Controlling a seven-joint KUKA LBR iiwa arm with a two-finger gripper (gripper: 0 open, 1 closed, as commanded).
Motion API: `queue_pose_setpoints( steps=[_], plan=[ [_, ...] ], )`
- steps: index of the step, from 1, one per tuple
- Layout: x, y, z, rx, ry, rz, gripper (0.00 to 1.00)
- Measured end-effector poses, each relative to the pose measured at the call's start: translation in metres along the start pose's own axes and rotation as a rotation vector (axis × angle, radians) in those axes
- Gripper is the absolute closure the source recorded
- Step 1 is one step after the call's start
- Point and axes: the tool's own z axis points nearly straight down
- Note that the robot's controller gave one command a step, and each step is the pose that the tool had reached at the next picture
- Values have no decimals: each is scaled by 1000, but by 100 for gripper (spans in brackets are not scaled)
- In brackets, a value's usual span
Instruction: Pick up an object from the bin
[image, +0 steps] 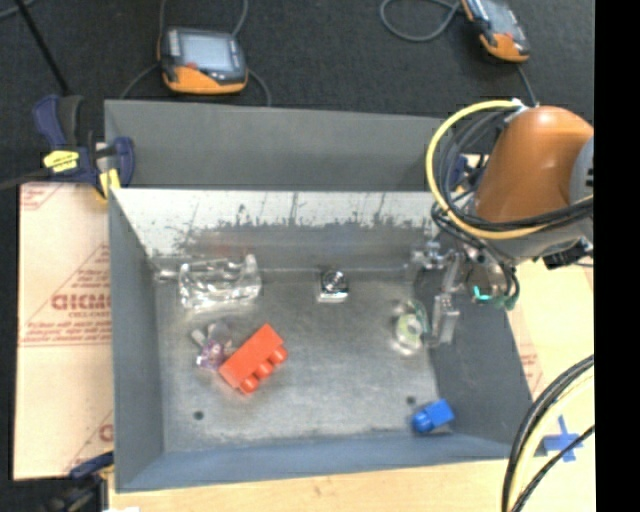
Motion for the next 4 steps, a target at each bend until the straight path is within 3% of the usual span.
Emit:
queue_pose_setpoints(
  steps=[1,2,3,4],
  plan=[
    [-24,-51,128,-1,-9,-473,0],
    [-39,-53,97,-1,-10,-719,0],
    [-56,-32,92,4,-10,-955,0],
    [-70,-16,122,-12,-29,-1584,0]
  ],
)
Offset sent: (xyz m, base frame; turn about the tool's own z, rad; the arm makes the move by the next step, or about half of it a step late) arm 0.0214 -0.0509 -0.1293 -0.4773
